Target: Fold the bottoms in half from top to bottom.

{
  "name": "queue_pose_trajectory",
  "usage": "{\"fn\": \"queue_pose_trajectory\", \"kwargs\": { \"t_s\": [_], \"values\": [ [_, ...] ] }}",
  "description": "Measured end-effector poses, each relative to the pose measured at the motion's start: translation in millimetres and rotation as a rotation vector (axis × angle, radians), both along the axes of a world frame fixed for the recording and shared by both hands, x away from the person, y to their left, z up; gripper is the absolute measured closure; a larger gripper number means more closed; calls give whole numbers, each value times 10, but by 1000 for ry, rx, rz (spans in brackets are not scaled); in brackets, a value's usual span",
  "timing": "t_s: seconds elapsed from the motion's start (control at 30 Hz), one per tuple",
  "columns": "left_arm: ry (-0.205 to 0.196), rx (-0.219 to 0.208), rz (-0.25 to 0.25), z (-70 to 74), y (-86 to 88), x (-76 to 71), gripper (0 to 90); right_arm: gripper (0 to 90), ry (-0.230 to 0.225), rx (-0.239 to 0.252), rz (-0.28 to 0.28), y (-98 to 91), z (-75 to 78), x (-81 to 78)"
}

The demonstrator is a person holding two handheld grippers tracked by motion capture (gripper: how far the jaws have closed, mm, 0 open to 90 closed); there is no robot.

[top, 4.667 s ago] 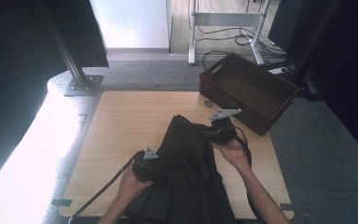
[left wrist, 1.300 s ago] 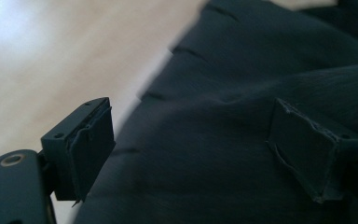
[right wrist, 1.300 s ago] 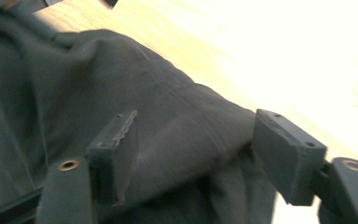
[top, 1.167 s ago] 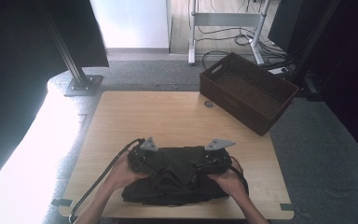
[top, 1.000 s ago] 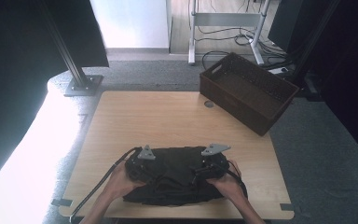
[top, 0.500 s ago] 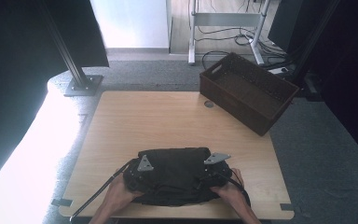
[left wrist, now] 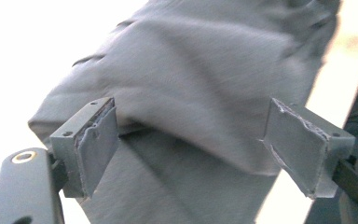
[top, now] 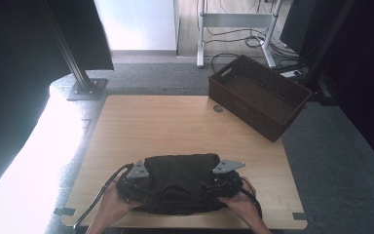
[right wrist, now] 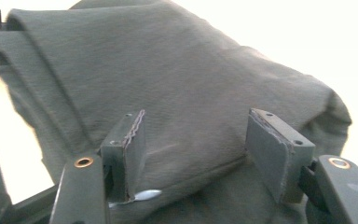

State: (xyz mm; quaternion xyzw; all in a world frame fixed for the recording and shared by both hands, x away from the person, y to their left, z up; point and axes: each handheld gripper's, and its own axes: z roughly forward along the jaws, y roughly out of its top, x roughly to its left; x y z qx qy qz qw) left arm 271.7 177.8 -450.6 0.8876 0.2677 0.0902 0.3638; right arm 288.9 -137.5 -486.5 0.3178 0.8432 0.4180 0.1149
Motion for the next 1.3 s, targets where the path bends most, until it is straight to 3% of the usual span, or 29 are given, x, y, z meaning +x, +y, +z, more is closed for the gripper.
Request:
{"fn": "queue_pose_trajectory", "kwargs": {
  "t_s": [0.13,0.17,0.23,0.3,0.37,0.43,0.5,0.53,0.63,0.73,0.83,0.9,0.97,1.1,1.2,1.3],
  "values": [
    [26,-25,-60,16,-187,-60,221,413,22,14,31,33,-22,-16],
    [33,-13,-67,-15,-240,-74,248,420,25,13,35,41,-33,-21],
    [32,42,-65,-99,-316,-101,385,445,30,-5,45,46,-62,-32],
    [13,130,-46,-164,-333,-125,569,473,32,-21,44,38,-100,-47],
    [18,148,-38,-199,-294,-149,737,496,34,-50,39,28,-151,-63],
    [19,176,-21,-249,-265,-181,809,509,43,-71,33,21,-215,-72],
    [36,217,-23,-353,-251,-190,823,508,62,-91,15,18,-278,-69],
    [50,216,-26,-408,-238,-190,823,505,74,-98,8,13,-310,-60],
    [88,178,-46,-455,-169,-184,778,504,95,-87,-8,-14,-369,-53],
    [141,125,-64,-322,-55,-143,549,504,96,-96,-9,-24,-371,-57],
    [131,29,-25,-114,116,-34,407,504,99,-94,-14,-27,-378,-56],
    [104,2,33,-3,182,108,336,503,98,-93,-16,-29,-386,-60],
    [48,0,100,71,177,285,278,503,104,-89,-19,-35,-388,-63],
    [5,18,156,93,-52,684,177,496,109,-86,-18,-38,-386,-59],
    [5,62,169,-18,-311,912,150,467,103,-86,-20,-42,-385,-56],
    [47,103,146,-191,-492,981,176,432,103,-74,-27,-60,-390,-55]
  ]
}}
